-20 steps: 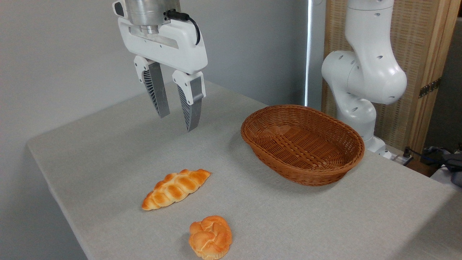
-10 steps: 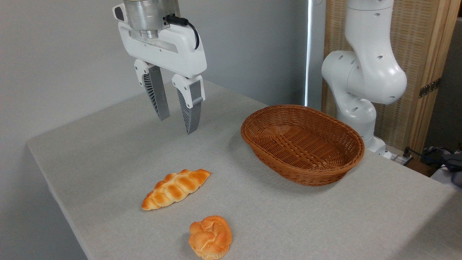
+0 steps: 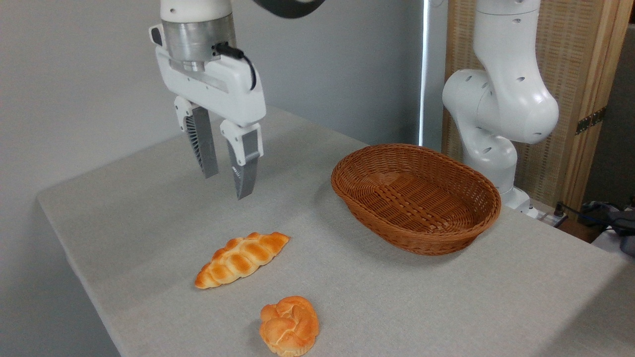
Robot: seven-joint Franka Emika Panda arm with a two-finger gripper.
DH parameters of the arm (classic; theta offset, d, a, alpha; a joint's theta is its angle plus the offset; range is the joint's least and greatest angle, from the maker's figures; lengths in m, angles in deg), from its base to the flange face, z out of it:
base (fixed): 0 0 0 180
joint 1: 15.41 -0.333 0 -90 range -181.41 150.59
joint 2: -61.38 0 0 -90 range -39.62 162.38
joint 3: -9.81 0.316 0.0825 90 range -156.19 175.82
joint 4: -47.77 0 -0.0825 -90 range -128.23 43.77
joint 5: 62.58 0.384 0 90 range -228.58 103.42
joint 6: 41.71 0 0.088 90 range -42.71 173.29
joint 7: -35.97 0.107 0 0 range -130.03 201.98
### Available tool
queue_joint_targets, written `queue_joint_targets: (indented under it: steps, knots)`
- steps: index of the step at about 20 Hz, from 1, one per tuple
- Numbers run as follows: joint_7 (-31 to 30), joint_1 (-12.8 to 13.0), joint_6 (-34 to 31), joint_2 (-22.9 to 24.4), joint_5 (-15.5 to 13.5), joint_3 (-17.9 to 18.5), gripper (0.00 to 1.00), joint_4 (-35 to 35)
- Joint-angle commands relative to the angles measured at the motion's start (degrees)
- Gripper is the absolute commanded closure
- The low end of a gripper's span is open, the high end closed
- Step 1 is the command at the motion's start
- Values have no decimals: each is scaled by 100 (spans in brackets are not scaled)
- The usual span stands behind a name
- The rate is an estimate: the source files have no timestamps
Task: Put bread into the basket
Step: 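Lower the open gripper down onto the middle of the croissant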
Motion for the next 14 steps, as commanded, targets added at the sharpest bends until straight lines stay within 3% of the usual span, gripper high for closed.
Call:
queue_joint_targets:
  steps: [1,10,14]
  knots:
    - [91,144,366,-175,-9,17,0,-120]
    - [100,153,383,-255,44,17,0,-672]
    - [91,249,918,-255,52,-44,0,-1085]
